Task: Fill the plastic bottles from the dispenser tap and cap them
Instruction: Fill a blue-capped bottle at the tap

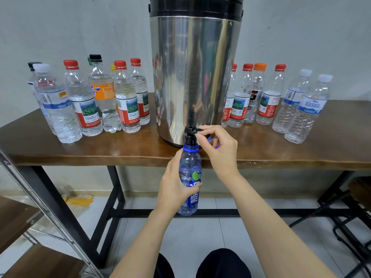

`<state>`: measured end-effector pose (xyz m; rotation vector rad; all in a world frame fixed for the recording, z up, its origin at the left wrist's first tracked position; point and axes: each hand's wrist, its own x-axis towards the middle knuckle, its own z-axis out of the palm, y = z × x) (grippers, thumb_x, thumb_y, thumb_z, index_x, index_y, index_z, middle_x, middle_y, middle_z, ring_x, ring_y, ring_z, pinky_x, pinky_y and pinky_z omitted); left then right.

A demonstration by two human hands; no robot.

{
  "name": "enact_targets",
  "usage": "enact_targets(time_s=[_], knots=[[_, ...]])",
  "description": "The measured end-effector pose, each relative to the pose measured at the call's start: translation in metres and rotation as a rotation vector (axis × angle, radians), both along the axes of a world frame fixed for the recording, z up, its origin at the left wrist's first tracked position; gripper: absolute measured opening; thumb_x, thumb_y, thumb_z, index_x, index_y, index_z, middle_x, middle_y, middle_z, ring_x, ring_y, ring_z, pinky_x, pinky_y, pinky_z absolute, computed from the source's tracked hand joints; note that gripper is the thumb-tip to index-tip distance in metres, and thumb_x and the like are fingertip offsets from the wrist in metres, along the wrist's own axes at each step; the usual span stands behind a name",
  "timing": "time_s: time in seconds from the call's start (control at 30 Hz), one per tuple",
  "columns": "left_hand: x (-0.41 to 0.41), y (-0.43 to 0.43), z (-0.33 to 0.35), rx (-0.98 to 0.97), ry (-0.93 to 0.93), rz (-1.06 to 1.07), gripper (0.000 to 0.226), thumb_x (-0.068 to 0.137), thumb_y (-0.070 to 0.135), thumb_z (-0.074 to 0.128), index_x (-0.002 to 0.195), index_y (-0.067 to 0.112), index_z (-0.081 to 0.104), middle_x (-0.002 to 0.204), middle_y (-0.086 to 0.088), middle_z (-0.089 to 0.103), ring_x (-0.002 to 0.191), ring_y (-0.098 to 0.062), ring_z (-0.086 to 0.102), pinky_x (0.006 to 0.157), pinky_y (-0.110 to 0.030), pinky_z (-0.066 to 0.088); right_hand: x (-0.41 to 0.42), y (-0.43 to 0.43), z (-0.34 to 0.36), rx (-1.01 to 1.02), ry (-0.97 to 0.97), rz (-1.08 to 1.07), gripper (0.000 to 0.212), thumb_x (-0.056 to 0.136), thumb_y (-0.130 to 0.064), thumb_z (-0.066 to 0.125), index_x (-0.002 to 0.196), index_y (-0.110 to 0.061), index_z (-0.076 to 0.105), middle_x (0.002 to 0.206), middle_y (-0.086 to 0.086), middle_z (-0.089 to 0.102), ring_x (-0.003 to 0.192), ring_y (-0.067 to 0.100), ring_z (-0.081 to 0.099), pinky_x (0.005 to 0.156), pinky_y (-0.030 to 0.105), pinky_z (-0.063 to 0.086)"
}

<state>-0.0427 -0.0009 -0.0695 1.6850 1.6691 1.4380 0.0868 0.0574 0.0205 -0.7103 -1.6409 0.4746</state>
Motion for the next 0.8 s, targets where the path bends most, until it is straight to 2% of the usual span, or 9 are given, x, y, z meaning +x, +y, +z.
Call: enact_targets(time_s=[0.17,0.3,0.47,0.6,0.8], knots=[[-0.0002,-0.0001,0.0007,-0.007,-0.001,0.002,0.107,0.064,0.025,0.09,0.146,0.045,0.025,0.14,0.02,0.046,0.12,0.006,0.049,0.089,-0.005,0.038,0.0004,0.0002,-0.0002,0.011,-0.002,-0.007,0.007,0.086,-0.022,0.07,0.086,-0.014,0.07,0.103,-0.005,0.07,0.061,0.021,0.053,0.055,0.03,0.044],[0.0002,0.0002,0.0008,-0.016,0.003,0.006,0.106,0.064,0.026,0.09,0.147,0.044,0.025,0.139,0.02,0.047,0.116,0.01,0.048,0.082,0.0,0.038,0.0005,-0.0004,0.0005,-0.003,-0.012,-0.006,0.004,0.086,-0.015,0.072,0.087,-0.011,0.07,0.104,-0.003,0.071,0.06,0.017,0.051,0.055,0.022,0.042],[0.0006,0.0003,0.0015,-0.019,0.002,0.009,0.107,0.064,0.025,0.09,0.147,0.044,0.025,0.141,0.019,0.046,0.118,0.006,0.048,0.083,-0.001,0.038,0.0006,-0.0004,0.0004,-0.002,-0.019,-0.005,0.006,0.087,-0.016,0.072,0.088,-0.011,0.07,0.104,-0.003,0.071,0.064,0.019,0.054,0.056,0.02,0.043],[0.0004,-0.0006,0.0018,-0.023,0.006,0.01,0.106,0.065,0.025,0.09,0.148,0.041,0.025,0.14,0.019,0.046,0.115,0.018,0.045,0.079,0.005,0.036,0.0008,-0.0005,0.0012,-0.007,-0.019,-0.001,0.006,0.087,-0.017,0.072,0.088,-0.011,0.07,0.104,-0.003,0.071,0.063,0.02,0.054,0.056,0.021,0.042],[0.0007,-0.0017,0.003,-0.027,0.01,0.013,0.107,0.065,0.025,0.09,0.147,0.043,0.024,0.14,0.02,0.045,0.114,0.012,0.048,0.081,0.002,0.036,0.0008,0.0002,0.0003,-0.002,-0.016,0.003,0.007,0.087,-0.019,0.071,0.088,-0.012,0.07,0.104,-0.004,0.07,0.061,0.021,0.053,0.055,0.025,0.043]])
